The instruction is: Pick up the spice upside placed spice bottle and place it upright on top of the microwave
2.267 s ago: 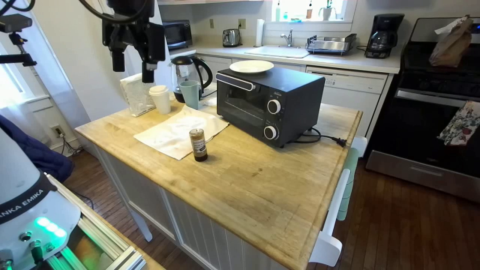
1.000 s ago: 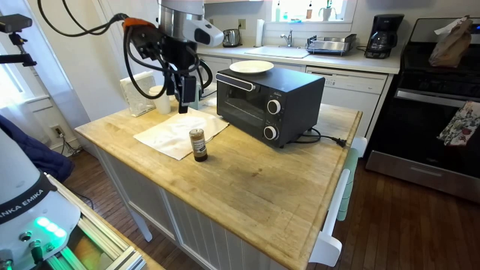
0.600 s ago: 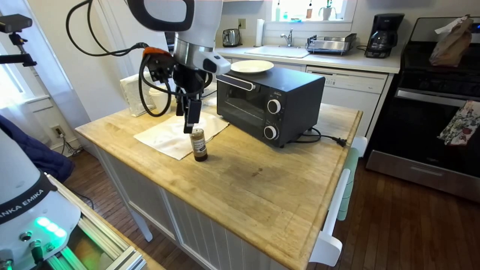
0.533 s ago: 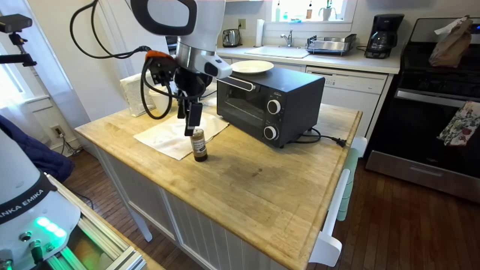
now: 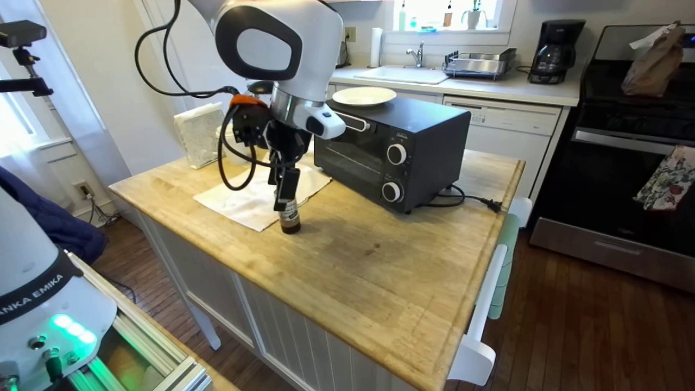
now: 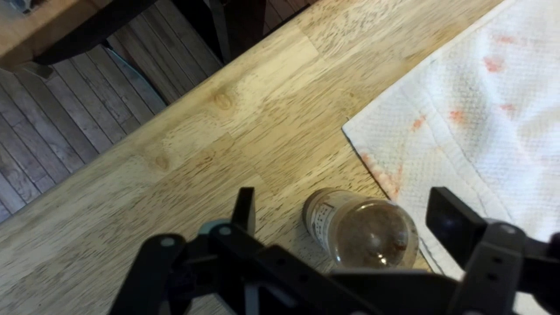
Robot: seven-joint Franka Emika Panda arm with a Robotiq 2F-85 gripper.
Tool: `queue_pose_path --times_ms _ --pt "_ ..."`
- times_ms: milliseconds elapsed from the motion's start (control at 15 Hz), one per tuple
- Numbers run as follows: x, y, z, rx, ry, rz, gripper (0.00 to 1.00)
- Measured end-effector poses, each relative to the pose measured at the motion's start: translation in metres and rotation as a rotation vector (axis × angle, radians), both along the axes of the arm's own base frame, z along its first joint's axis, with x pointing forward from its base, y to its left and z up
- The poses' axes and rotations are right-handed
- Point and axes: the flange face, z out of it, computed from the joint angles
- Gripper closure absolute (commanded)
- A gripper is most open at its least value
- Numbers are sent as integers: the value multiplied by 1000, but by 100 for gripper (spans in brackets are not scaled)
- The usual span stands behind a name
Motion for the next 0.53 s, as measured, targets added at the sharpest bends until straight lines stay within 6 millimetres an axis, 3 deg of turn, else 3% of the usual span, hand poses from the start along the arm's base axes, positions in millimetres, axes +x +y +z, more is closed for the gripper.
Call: queue_pose_path --times_ms 533 --pt "16 -3 -11 37 -8 -68 0"
